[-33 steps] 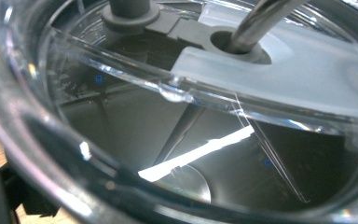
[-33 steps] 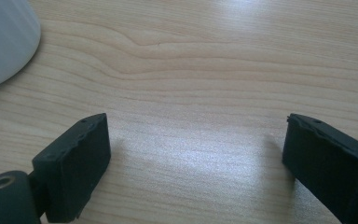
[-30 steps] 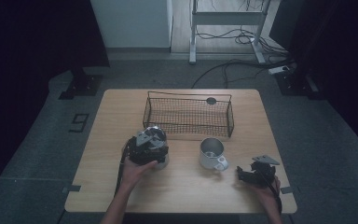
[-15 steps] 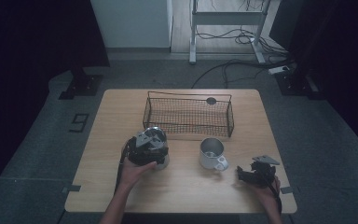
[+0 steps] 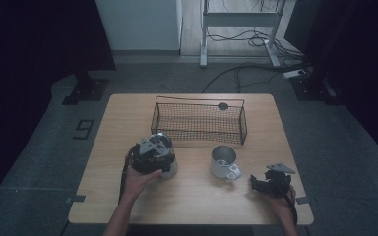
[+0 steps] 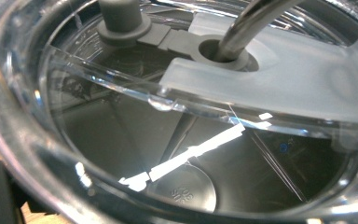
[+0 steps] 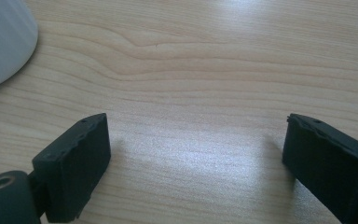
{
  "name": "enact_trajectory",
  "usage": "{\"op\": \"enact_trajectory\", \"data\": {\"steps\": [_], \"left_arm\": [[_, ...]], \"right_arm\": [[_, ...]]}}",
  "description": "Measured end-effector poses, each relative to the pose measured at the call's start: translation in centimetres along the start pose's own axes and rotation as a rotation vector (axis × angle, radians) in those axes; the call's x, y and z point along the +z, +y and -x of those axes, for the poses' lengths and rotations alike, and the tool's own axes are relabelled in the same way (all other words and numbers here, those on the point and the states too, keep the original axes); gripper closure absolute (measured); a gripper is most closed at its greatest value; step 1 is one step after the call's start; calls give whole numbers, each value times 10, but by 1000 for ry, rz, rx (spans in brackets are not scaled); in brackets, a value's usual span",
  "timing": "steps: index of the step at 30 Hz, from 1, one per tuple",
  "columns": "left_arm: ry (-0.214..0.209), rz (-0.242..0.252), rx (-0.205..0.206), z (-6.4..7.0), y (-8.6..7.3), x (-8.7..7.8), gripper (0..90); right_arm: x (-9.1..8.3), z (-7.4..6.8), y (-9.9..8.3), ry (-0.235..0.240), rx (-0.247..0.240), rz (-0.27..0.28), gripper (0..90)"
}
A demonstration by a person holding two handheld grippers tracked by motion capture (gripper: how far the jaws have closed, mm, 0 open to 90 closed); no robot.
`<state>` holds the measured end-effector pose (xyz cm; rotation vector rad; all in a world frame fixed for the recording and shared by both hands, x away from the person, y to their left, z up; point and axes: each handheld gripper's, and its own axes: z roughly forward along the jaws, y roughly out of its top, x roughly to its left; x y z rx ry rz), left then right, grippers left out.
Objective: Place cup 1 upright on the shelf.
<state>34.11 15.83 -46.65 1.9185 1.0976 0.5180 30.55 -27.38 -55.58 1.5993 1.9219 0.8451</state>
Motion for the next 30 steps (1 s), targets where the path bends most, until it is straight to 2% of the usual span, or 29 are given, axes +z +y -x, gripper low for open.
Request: {"op": "enact_trajectory", "data": {"steps": [30], "left_arm": [[10,31,12,3,22,-19,40]], "right_arm": [[0,0,0,0,1,0,76]]}}
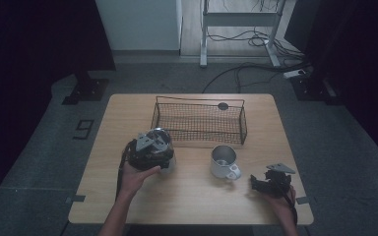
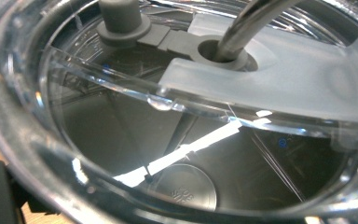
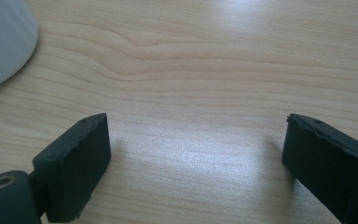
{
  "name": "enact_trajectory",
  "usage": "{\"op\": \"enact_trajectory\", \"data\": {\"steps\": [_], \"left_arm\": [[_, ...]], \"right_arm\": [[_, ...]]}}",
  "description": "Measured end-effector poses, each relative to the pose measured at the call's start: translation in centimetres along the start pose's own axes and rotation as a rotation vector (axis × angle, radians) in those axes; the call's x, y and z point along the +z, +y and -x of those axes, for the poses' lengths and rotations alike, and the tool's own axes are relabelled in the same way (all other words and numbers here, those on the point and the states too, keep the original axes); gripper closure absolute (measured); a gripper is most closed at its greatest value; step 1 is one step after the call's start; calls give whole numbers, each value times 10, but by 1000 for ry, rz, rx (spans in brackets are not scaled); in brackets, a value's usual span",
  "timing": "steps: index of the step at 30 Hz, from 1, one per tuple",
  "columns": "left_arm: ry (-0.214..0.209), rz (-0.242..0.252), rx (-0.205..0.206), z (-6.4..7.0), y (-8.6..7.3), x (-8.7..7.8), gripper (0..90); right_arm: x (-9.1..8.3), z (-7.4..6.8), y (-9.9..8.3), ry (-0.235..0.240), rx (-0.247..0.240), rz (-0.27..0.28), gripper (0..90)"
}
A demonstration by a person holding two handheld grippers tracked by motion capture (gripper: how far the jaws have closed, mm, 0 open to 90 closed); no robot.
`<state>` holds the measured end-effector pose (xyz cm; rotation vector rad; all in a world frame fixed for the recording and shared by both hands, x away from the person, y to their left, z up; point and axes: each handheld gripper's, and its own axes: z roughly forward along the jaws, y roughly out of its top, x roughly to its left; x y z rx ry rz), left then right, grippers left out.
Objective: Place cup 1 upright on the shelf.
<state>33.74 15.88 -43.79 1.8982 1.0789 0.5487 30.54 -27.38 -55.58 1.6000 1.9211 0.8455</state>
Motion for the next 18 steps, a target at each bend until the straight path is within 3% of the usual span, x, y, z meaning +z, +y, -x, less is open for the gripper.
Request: {"op": "enact_trajectory", "data": {"steps": [18], "left_arm": [[6,13,15,2,13,-2,40]], "right_arm": [[0,0,0,-1,1,0,76]]}}
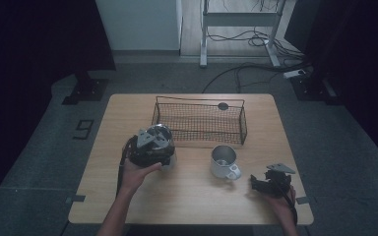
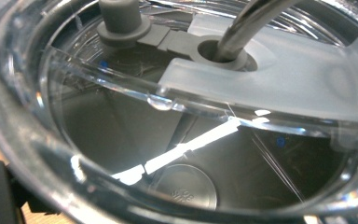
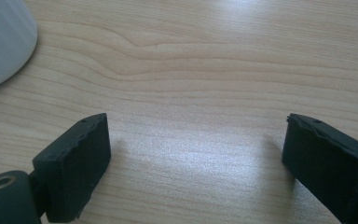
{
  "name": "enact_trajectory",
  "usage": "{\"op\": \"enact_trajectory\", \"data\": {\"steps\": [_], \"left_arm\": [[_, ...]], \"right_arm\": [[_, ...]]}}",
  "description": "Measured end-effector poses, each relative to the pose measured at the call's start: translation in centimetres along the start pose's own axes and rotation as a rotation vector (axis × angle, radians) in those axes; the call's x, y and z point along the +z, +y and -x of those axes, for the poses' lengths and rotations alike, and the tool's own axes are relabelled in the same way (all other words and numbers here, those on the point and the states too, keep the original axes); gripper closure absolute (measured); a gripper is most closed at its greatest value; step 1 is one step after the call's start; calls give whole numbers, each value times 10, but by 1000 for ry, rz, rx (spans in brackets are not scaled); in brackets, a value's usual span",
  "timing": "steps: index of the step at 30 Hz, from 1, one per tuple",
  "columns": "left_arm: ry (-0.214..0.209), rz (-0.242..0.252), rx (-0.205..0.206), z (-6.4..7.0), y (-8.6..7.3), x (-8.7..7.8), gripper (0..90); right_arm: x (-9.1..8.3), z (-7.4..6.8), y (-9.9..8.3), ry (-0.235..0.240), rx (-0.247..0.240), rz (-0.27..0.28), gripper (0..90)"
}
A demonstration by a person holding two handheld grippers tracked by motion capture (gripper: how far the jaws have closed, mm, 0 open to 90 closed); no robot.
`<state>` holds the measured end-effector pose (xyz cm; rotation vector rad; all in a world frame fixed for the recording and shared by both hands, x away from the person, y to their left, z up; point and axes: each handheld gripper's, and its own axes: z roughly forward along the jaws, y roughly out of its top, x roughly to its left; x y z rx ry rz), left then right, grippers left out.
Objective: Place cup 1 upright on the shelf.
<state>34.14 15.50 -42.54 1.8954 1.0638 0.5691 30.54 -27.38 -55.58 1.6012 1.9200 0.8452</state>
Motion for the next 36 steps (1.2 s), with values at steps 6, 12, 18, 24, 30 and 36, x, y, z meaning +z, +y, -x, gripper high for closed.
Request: {"op": "enact_trajectory", "data": {"steps": [6,12,18,24,30,36], "left_arm": [[3,11,4,-1,8,-1,40],[-4,22,1,-2,15,-3,41],[-5,29,-6,-3,22,-4,40],[-8,26,-9,-6,28,-4,40],[-8,31,-16,-11,36,-4,41],[-3,30,-9,-11,42,-3,41]], "right_arm": [[0,0,0,0,0,0,76],[0,0,0,0,1,0,76],[0,0,0,0,1,0,76],[0,0,0,0,2,0,76],[0,0,0,0,1,1,76],[0,0,0,-1,0,0,76]]}}
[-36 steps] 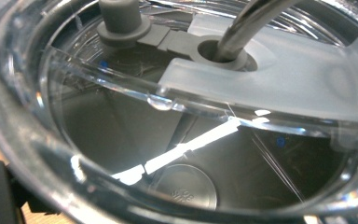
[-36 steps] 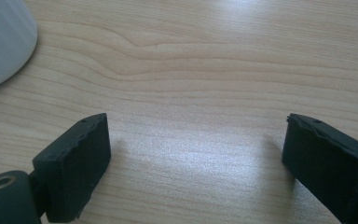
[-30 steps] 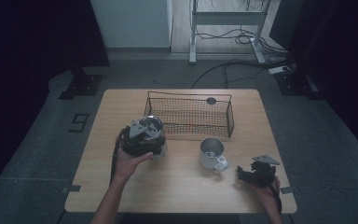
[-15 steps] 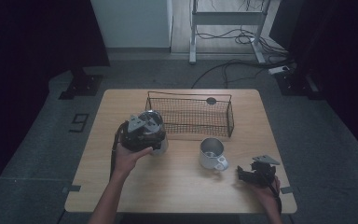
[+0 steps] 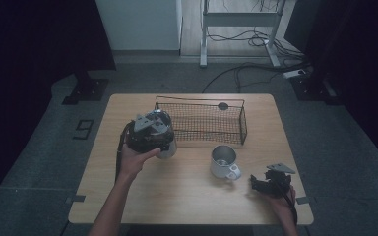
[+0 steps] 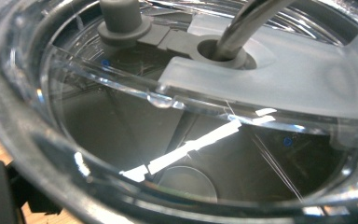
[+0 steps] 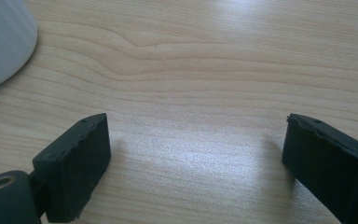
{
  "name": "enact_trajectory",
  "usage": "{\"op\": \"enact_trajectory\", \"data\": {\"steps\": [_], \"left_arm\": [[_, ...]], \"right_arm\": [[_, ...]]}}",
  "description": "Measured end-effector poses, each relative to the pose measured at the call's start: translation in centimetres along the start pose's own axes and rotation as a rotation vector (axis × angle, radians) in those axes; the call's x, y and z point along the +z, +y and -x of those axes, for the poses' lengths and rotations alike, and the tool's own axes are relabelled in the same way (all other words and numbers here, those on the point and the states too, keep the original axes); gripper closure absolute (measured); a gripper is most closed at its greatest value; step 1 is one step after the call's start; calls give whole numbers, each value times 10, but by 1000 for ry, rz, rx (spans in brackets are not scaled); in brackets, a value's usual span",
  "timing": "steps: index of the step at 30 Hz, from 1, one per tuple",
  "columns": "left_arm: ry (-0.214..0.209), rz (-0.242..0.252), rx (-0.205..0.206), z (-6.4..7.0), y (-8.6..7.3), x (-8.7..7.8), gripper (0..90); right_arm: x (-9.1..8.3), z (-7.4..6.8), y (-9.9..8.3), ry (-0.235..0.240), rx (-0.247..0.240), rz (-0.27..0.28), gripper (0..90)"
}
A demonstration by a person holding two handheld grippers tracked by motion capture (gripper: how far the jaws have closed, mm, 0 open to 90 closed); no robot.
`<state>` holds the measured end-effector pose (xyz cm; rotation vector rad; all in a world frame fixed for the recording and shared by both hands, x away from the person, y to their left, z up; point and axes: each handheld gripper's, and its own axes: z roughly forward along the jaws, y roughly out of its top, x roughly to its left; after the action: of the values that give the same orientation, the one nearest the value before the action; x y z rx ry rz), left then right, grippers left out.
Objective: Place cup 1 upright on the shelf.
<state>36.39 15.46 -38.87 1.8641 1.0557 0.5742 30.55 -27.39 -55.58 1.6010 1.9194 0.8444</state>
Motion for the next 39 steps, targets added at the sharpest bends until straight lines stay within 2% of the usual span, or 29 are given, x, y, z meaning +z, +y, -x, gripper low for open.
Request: {"op": "enact_trajectory", "data": {"steps": [3,18,39], "left_arm": [[3,2,10,1,2,0,41],[-16,10,-1,1,18,3,41],[4,5,18,1,35,7,41]], "right_arm": [[0,0,0,-2,2,-1,76],[0,0,0,-2,4,1,76],[1,1,0,-3,3,4,76]]}}
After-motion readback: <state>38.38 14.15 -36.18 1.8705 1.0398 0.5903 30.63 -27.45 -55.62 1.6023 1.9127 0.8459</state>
